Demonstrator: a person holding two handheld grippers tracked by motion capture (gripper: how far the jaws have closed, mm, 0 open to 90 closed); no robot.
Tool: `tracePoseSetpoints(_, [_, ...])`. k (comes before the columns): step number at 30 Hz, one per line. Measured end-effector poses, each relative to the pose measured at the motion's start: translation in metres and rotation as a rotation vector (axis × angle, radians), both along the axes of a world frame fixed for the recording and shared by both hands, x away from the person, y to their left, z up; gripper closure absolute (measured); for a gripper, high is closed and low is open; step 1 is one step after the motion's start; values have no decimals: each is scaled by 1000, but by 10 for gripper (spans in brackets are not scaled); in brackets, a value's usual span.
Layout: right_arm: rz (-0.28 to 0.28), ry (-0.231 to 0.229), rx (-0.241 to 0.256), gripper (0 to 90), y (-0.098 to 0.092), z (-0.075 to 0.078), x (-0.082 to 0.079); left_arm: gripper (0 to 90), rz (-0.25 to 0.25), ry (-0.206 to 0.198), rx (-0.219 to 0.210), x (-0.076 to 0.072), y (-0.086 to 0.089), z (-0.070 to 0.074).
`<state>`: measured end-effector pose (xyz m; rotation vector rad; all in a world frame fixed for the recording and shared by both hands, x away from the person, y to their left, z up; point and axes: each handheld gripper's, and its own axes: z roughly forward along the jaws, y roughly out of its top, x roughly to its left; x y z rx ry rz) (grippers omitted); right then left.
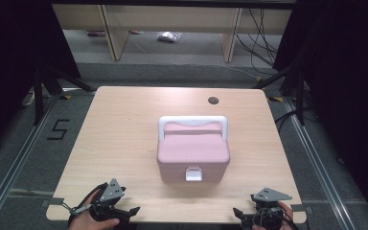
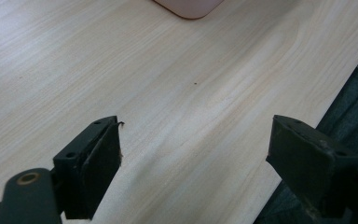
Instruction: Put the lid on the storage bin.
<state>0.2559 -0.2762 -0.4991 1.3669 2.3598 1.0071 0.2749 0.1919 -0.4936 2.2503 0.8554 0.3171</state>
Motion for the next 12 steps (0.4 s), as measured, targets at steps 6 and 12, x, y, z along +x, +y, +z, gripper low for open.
tracePoseSetpoints(6, [29, -17, -28, 170, -2, -1, 2, 167, 3, 5, 3, 0, -1, -2])
tracePoseSetpoints(12, [18, -9, -25, 170, -1, -1, 2, 167, -6, 4, 13, 2, 0, -3])
